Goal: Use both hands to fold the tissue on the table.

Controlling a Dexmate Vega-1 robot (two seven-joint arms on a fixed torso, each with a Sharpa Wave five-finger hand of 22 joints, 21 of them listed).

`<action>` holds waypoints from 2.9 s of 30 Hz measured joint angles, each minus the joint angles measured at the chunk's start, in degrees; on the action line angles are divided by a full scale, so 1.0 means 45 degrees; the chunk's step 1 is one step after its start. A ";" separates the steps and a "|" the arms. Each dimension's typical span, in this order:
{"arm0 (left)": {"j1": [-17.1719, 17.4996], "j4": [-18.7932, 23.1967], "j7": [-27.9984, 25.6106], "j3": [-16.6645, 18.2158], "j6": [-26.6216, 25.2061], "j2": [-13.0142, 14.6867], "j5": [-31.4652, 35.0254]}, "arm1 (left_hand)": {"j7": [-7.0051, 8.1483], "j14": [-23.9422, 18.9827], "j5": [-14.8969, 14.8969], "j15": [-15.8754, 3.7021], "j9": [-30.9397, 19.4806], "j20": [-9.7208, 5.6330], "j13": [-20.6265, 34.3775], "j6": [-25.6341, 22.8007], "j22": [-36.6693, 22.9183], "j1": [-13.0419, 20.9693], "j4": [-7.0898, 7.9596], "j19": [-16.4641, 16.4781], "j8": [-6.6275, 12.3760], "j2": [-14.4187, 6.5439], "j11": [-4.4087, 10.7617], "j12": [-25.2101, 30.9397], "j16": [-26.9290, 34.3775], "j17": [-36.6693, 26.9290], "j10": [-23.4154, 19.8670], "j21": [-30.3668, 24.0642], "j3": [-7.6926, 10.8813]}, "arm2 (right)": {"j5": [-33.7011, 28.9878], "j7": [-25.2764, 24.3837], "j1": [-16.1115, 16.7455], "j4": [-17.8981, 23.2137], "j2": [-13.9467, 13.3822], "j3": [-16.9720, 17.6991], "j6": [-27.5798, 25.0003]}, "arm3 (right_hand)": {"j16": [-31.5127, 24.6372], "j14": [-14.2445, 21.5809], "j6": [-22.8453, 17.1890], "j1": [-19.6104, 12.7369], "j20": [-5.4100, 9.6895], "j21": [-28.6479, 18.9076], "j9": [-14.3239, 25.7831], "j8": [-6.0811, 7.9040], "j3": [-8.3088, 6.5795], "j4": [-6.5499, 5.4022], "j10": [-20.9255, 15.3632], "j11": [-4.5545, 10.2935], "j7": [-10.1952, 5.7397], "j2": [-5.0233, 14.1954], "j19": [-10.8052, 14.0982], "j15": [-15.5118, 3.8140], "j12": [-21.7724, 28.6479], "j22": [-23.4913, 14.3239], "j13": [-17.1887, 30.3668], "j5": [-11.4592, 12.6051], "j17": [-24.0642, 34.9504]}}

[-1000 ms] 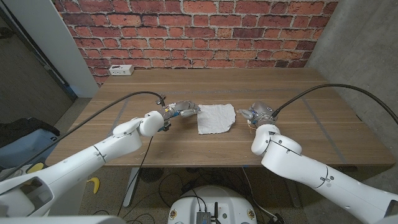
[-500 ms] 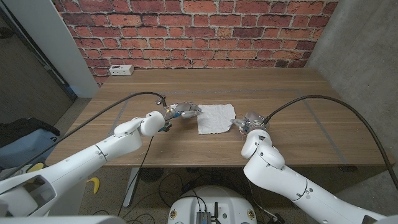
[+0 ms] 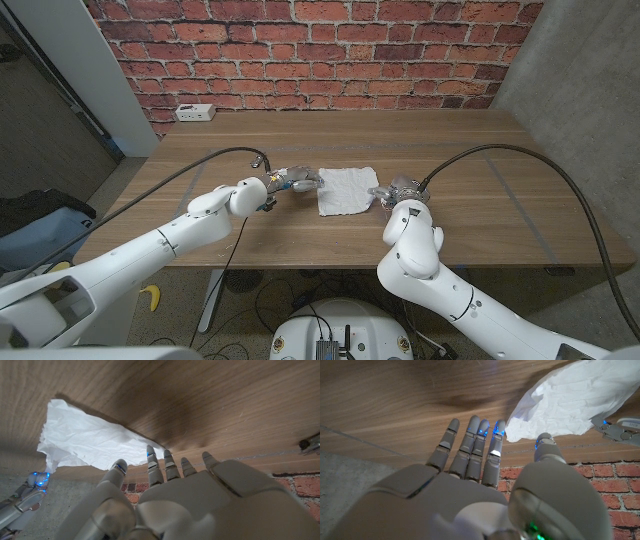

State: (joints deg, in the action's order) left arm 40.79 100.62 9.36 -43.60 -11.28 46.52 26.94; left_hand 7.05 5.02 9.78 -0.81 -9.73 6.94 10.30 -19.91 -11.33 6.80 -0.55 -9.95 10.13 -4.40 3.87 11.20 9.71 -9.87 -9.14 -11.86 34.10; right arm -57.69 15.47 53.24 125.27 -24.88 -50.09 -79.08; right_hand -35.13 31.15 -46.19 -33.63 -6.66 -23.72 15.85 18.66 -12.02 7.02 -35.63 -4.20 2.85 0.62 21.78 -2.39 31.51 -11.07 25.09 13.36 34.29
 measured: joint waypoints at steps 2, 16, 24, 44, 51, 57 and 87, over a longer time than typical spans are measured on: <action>0.0000 0.0000 0.0055 0.0000 -0.0017 0.0000 0.0034 | -0.0065 0.0000 0.0000 0.0000 0.0000 0.0000 0.0000 0.0067 0.0000 0.0000 0.0000 0.0000 0.0000 0.0000 0.0000 0.0000 0.0000 0.0000 0.0000 0.0000 0.0000 | 0.0000 0.0000 -0.0167 -0.0054 -0.0018 -0.0135 0.0000 | -0.0106 0.0134 -0.0111 0.0023 0.0000 0.0001 0.0000 0.0000 0.0052 -0.0052 -0.0093 0.0002 0.0024 0.0023 0.0000 0.0009 0.0100 0.0000 0.0056 0.0000 0.0073; -0.0173 -0.0191 0.0159 -0.0098 -0.0023 -0.0092 0.0092 | -0.0065 -0.0049 0.0000 -0.0048 0.0004 0.0001 0.0000 0.0066 0.0001 -0.0100 0.0053 0.0000 -0.0001 -0.0001 0.0000 0.0000 0.0062 -0.0001 -0.0001 -0.0001 -0.0052 | -0.2068 0.2650 -0.1462 -0.1278 0.0099 -0.1190 -0.0138 | -0.0801 0.0658 -0.0770 0.0033 -0.0070 0.0001 0.0117 0.0190 0.0263 0.0051 -0.0453 -0.0001 0.0093 0.0033 0.0074 -0.0060 0.0648 0.0001 0.0469 0.0000 0.0767; -0.0173 -0.0215 0.0105 -0.0078 0.0037 -0.0108 0.0085 | -0.0065 -0.0049 0.0000 -0.0048 0.0002 0.0002 0.0000 0.0064 0.0001 -0.0150 0.0052 0.0000 0.0000 0.0049 0.0000 0.0000 0.0062 -0.0001 -0.0002 -0.0001 -0.0052 | -0.5100 0.5743 -0.1447 -0.2115 0.0791 -0.0777 0.0522 | -0.1288 0.1064 -0.1299 0.0032 -0.0045 0.0001 0.0199 0.0343 0.0399 0.0006 -0.0863 0.0000 0.0166 0.0033 0.0239 -0.0073 0.1020 0.0002 0.0703 -0.0001 0.1152; -0.0064 -0.0012 0.0012 -0.0021 0.0045 -0.0087 0.0117 | 0.0004 -0.0050 0.0000 -0.0047 0.0003 0.0002 0.0000 0.0133 0.0002 -0.0216 0.0052 0.0001 0.0000 -0.0018 -0.0046 0.0000 0.0062 -0.0001 0.0044 -0.0002 -0.0051 | -0.9440 1.0204 0.0250 -0.2988 0.3495 0.2262 0.4566 | -0.1805 0.1381 -0.1652 0.0053 -0.0142 0.0050 0.0219 0.0305 0.0611 -0.0105 -0.1101 -0.0202 0.0417 0.0180 0.0275 -0.0150 0.1429 0.0003 0.1116 -0.0051 0.1706; 0.0041 0.0146 0.0002 0.0009 -0.0034 -0.0033 0.0128 | 0.0004 -0.0049 0.0000 -0.0047 0.0003 0.0003 0.0000 0.0132 0.0003 -0.0216 0.0052 0.0001 0.0000 -0.0018 -0.0046 0.0000 0.0062 -0.0001 0.0044 -0.0002 -0.0051 | -0.9205 0.9631 0.0568 -0.3335 0.4041 0.2707 0.4986 | -0.1805 0.1380 -0.1216 -0.0271 -0.0091 0.0049 0.0090 0.0033 0.0491 0.0014 -0.0646 -0.0204 0.0320 0.0504 0.0326 -0.0150 0.1229 0.0003 0.0975 -0.0051 0.1636; 0.0116 0.0255 0.0002 0.0040 -0.0087 0.0019 0.0129 | 0.0003 -0.0050 0.0000 -0.0047 0.0003 0.0003 0.0000 0.0132 0.0003 -0.0215 0.0052 0.0001 0.0001 -0.0018 -0.0046 0.0000 0.0061 -0.0001 0.0044 -0.0062 -0.0051 | -0.8815 0.8574 0.0713 -0.3549 0.4282 0.2758 0.4865 | -0.2068 0.1409 -0.1150 -0.0831 0.0051 0.0049 -0.0017 -0.0115 0.0187 0.0218 -0.0577 -0.0139 0.0250 0.1063 0.0468 -0.0179 0.1132 0.0003 0.0841 -0.0051 0.1665; 0.0120 0.0096 0.0117 0.0130 -0.0005 0.0042 -0.0095 | -0.0066 -0.0189 0.0000 -0.0184 0.0003 0.0003 -0.0001 0.0199 0.0003 -0.0336 0.0052 0.0001 0.0000 -0.0033 -0.0046 0.0056 0.0111 -0.0002 0.0043 -0.0062 -0.0051 | -0.3384 0.0605 0.1035 -0.3968 0.3619 0.1452 0.3916 | -0.3919 0.2542 -0.2842 -0.6169 0.1123 -0.0442 0.0246 0.0328 -0.2222 0.0622 -0.2451 0.0549 -0.0297 0.1741 0.1346 -0.0446 0.2057 -0.0120 0.1194 -0.0447 0.3087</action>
State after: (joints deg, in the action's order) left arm 41.33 101.05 9.89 -43.01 -11.31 46.71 26.51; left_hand 6.75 4.17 9.78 -1.64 -9.72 6.95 10.30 -19.02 -11.31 5.29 -0.32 -9.95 10.14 -4.55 3.67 11.45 10.21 -9.88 -8.94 -12.14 33.87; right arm -72.92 18.19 57.90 107.42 -8.59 -43.55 -61.46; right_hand -52.77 42.59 -58.97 -61.40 -1.61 -25.70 16.96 20.13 -22.02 9.81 -46.66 -1.73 1.51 8.46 27.84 -4.39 40.77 -11.61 30.46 11.35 48.18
